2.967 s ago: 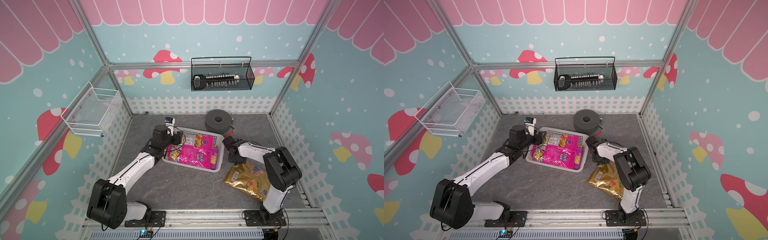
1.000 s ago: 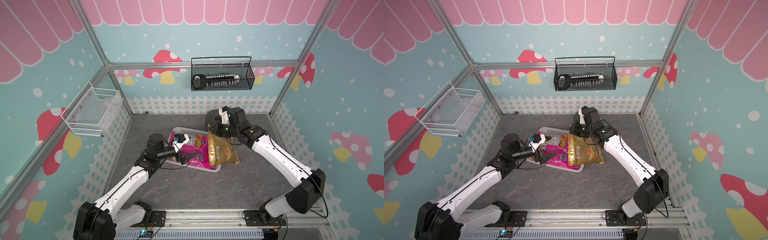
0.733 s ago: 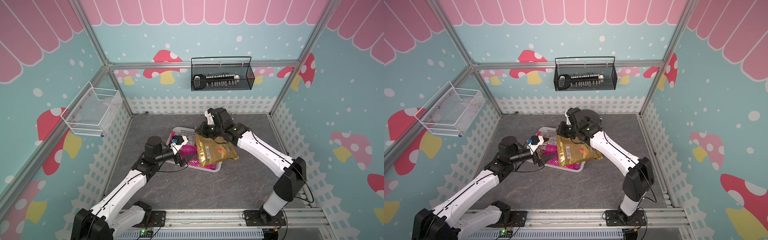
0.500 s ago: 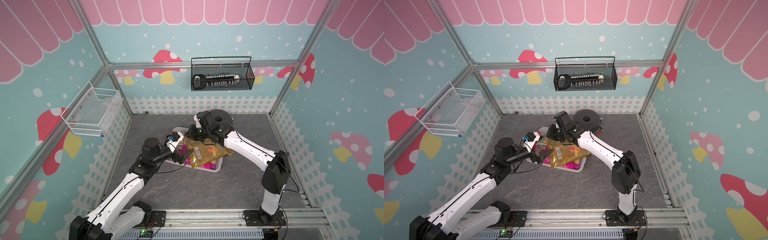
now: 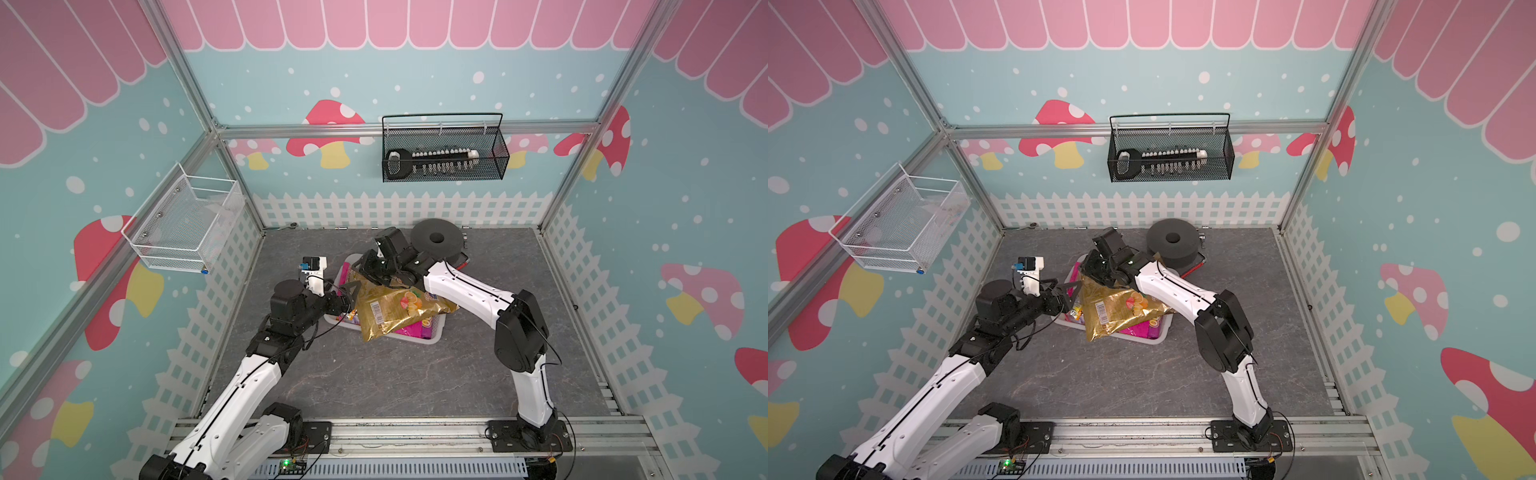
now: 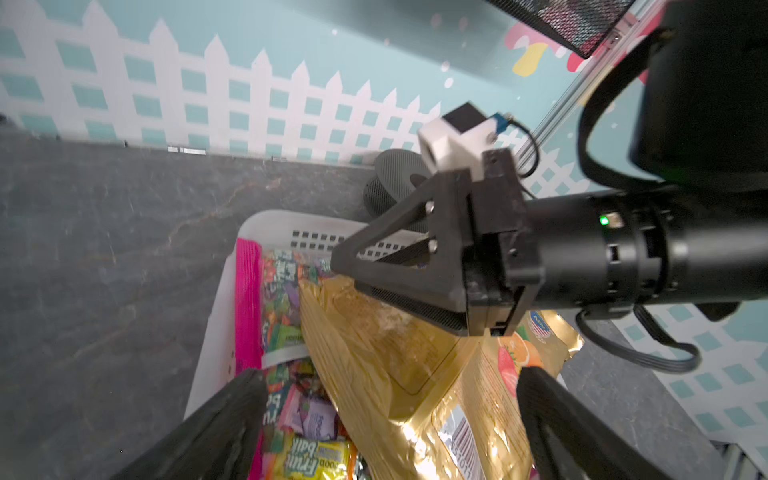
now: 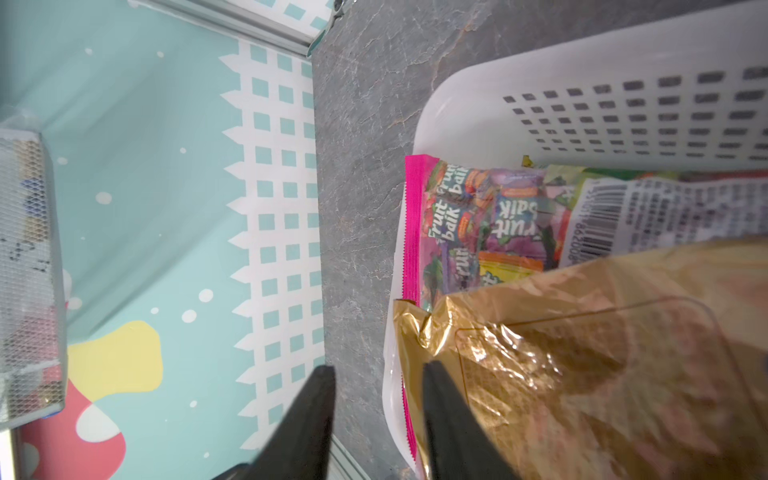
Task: Put the candies in the basket
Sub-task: Place the candy in the basket.
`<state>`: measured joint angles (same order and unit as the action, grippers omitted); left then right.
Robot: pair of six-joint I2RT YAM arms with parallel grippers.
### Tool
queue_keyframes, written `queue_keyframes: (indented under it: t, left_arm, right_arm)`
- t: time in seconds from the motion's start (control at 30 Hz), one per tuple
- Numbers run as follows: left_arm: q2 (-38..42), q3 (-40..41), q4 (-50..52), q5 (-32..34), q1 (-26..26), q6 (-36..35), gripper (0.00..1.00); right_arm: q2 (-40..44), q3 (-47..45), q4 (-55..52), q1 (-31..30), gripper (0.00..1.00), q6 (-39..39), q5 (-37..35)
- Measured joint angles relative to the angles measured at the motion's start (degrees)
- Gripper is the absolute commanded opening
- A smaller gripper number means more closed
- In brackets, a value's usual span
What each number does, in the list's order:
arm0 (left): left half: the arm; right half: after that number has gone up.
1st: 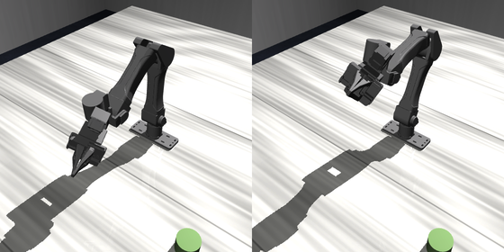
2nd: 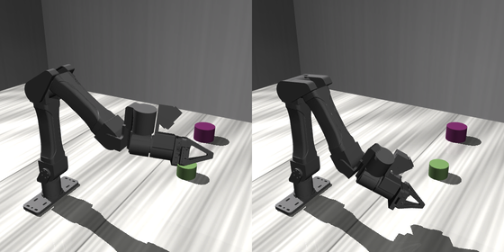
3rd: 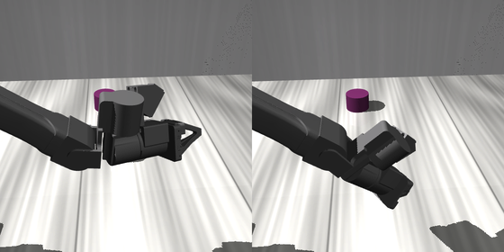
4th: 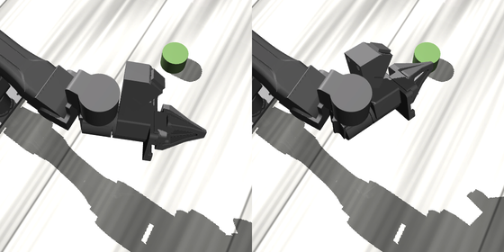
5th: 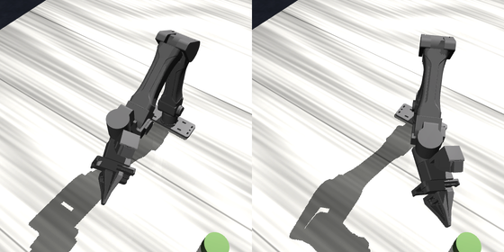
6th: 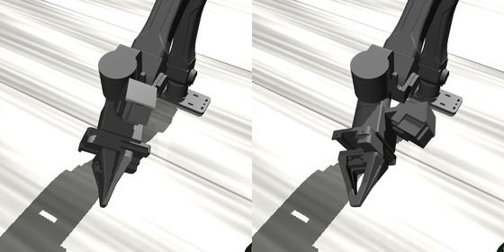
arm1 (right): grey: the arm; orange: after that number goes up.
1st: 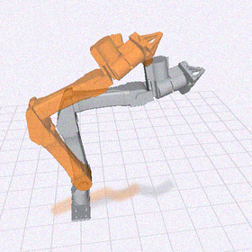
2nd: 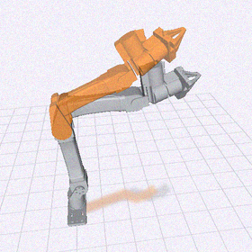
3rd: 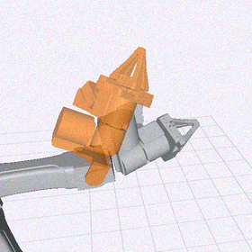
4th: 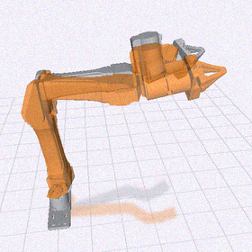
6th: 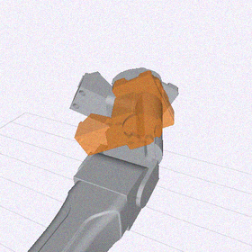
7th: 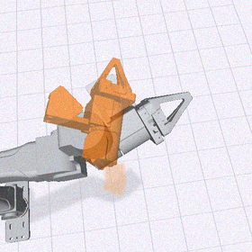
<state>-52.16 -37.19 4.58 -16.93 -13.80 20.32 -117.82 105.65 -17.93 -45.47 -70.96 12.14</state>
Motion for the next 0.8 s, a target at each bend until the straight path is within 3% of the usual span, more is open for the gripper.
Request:
queue_keyframes:
  t: [0.23, 0.33, 0.4, 0.57, 0.67, 0.8]
  left_arm:
    - [-5.4, 0.8, 2.0, -4.4, 0.2, 5.5, 0.86]
    - [-8.1, 0.9, 2.6, -6.1, 0.2, 7.0, 0.75]
    - [-9.4, 0.9, 3.0, -7.2, 0.2, 7.9, 0.68]
    - [-11.6, 0.6, 3.0, -9.4, 0.3, 8.9, 0.59]
    - [-13.3, -0.3, 3.1, -10.5, 0.3, 9.4, 0.52]
    - [-15.2, -1.7, 3.1, -11.8, 0.3, 9.5, 0.42]
  right_arm:
    - [2.5, 0.3, 0.7, 1.7, 0.61, 11.6, -0.2]
    - [7.2, -3.0, -1.2, 3.8, 0.57, 20.0, -3.8]
    - [12.2, -7.3, -2.0, 6.1, 0.51, 25.4, -6.9]
    - [23.1, -19.6, -2.0, 15.5, 0.53, 33.7, -7.3]
    - [25.0, -26.3, -2.0, 21.7, 0.55, 36.5, -5.4]
    - [25.0, -34.4, -3.3, 25.8, 0.57, 37.5, -0.9]
